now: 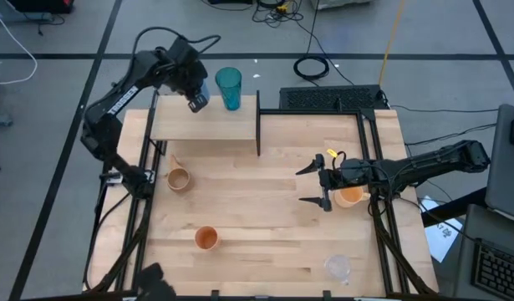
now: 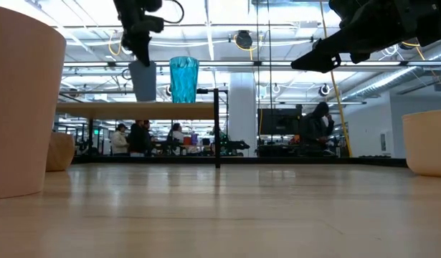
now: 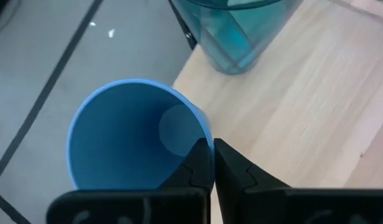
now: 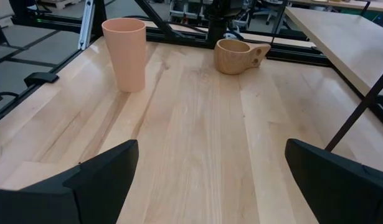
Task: Stack small to large cups/mugs on shelf
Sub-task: Put the blue cup on the shelf, then put the transparent mug on the shelf
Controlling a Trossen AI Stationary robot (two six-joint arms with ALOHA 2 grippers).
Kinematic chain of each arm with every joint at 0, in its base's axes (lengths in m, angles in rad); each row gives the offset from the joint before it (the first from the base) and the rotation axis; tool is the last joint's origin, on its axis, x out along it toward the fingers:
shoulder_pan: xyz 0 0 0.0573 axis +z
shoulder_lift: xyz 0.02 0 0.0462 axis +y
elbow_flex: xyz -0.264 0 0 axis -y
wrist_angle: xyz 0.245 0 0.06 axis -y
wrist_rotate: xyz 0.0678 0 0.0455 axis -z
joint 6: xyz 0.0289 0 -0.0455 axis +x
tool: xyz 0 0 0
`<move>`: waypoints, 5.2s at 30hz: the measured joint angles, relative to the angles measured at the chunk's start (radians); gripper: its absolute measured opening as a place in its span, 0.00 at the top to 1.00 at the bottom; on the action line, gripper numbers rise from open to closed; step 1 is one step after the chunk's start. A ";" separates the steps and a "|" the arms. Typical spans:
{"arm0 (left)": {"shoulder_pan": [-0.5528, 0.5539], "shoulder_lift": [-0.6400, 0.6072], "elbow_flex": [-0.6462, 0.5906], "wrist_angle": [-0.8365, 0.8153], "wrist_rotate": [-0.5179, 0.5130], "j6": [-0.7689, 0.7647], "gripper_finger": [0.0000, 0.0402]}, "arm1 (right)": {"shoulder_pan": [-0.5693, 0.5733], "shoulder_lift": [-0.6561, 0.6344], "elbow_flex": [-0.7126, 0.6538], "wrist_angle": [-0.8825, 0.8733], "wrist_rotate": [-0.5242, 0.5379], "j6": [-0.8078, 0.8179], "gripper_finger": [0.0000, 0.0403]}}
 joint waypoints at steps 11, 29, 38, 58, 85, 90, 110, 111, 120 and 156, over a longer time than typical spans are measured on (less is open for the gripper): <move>0.003 0.109 0.001 0.002 0.003 0.085 0.97 | 0.000 0.000 0.000 0.000 0.000 -0.003 0.02; 0.008 0.117 0.000 0.019 -0.009 0.107 0.80 | 0.000 0.000 0.000 0.000 0.000 -0.013 0.02; 0.007 0.113 0.000 0.025 -0.009 0.102 0.79 | 0.000 0.000 0.000 0.000 0.000 -0.022 0.02; -0.086 -0.115 0.000 0.085 -0.065 -0.010 0.79 | 0.000 0.000 0.000 0.000 0.000 0.001 0.02; -0.927 -0.311 0.000 0.025 -0.373 -0.325 0.79 | 0.000 0.000 0.000 0.034 0.000 0.201 0.02; -1.037 -0.314 -0.017 0.030 -0.415 -0.402 0.79 | 0.000 0.000 0.000 0.045 0.000 0.242 0.02; -1.191 -0.313 -0.388 0.234 -0.507 -0.506 0.79 | 0.007 0.000 0.108 -0.082 0.000 0.179 0.02; -1.191 -0.313 -0.394 0.240 -0.508 -0.506 0.79 | 0.007 0.000 0.151 -0.151 0.000 0.174 0.02; -1.191 -0.313 -0.403 0.269 -0.562 -0.498 0.79 | 0.007 0.003 0.516 -0.671 0.001 0.154 0.03; -1.190 -0.313 -0.403 0.269 -0.568 -0.505 0.79 | 0.021 0.381 1.125 -1.781 -0.016 0.132 0.03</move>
